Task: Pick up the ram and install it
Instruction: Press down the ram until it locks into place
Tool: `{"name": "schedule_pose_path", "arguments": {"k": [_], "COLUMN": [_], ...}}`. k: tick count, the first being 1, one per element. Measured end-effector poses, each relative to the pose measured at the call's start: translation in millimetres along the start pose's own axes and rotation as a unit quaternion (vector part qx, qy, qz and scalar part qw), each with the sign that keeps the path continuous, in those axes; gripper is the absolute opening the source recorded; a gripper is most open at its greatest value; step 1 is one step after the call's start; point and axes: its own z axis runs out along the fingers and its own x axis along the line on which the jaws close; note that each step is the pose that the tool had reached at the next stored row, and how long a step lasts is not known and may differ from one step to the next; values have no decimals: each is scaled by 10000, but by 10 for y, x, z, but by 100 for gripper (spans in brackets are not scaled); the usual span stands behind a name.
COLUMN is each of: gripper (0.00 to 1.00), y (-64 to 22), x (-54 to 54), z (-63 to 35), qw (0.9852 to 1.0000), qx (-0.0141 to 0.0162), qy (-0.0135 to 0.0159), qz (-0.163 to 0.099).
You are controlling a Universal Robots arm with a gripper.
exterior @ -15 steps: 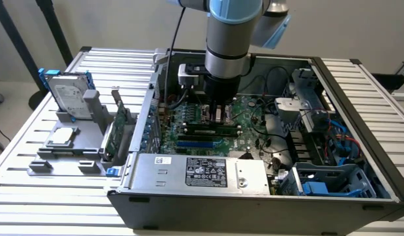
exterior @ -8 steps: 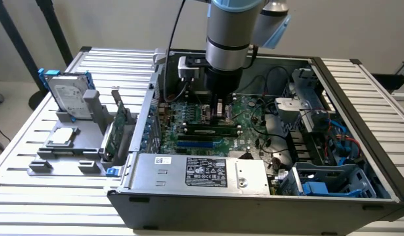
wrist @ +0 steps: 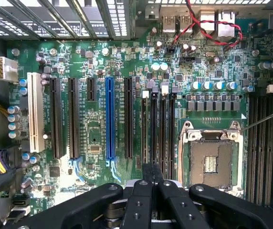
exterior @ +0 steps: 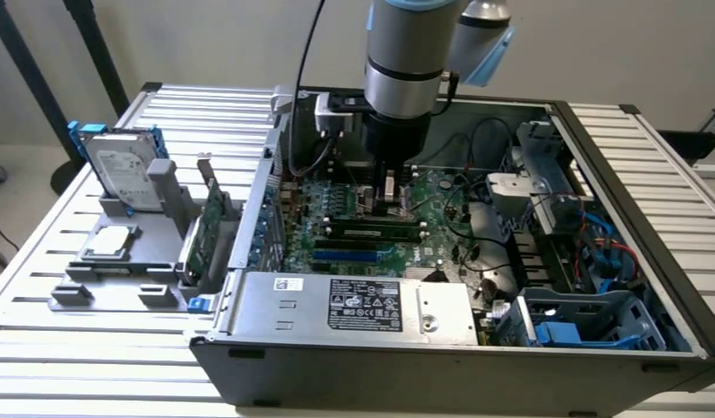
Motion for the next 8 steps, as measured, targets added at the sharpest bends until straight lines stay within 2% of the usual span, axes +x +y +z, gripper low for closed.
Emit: {"name": "schedule_pose_path", "arguments": {"k": [8], "gripper": [11], "y": [0], "x": [0], "z": [0], "qw": [10000], "qx": [0], "qy": [0], "qz": [0]}}
